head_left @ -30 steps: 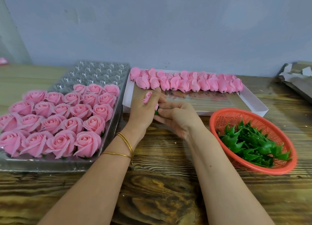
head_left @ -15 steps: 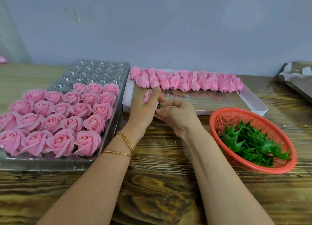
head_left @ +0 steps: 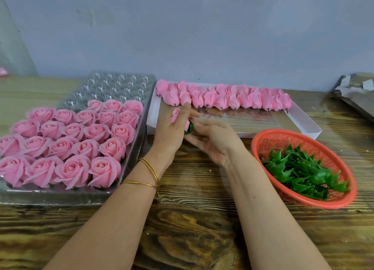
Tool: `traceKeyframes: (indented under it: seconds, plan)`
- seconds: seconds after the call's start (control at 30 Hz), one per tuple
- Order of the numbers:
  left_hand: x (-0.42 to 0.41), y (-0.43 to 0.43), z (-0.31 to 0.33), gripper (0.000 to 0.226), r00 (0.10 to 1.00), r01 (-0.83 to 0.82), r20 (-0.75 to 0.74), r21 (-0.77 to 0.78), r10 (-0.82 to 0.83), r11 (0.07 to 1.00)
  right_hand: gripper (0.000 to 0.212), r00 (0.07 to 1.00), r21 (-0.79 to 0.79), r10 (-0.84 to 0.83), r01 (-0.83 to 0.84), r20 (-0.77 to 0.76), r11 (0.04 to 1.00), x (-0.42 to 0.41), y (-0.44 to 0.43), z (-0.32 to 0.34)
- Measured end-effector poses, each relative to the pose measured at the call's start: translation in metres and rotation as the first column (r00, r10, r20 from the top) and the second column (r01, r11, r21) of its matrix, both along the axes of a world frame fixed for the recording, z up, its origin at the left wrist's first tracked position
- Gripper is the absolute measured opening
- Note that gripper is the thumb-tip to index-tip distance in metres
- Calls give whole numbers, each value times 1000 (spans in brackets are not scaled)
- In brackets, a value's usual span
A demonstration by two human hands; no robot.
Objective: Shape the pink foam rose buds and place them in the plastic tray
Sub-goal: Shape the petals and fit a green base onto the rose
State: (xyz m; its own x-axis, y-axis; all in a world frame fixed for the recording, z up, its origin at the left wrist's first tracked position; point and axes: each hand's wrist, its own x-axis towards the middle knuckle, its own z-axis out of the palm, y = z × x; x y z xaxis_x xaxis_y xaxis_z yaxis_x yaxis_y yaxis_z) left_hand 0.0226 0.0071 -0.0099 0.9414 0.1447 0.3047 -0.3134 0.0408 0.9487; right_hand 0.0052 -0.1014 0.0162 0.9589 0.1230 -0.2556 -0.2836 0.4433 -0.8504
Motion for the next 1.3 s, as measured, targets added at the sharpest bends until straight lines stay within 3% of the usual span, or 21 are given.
traceKeyframes:
  seconds: [0.27,0.47,0.8,0.9,1.17,1.3]
  plan:
    - [0,-3,0,37,1000,-16,1,-12,16,1000,22,998,-50,-12,9,-62,999,-1,-2,0]
    - [0,-3,1,35,1000,-16,-9,-2,16,1000,28,998,-40,-48,47,-26,998,-1,-1,-3]
    - [-4,-2,3,38,999,20,-49,-1,-20,1000,11,992,-34,-14,9,-127,999,1,-5,2]
    - [-4,-3,4,38,1000,6,-27,18,-5,1000,8,993,-46,-15,10,-118,999,2,-6,-1]
    - [-4,-3,4,38,1000,0,-13,31,0,1000,26,997,52,-28,32,-77,998,3,-4,-3]
    - [-4,-3,4,35,999,16,-29,9,-15,1000,24,998,4,-51,51,-34,999,2,-1,-5]
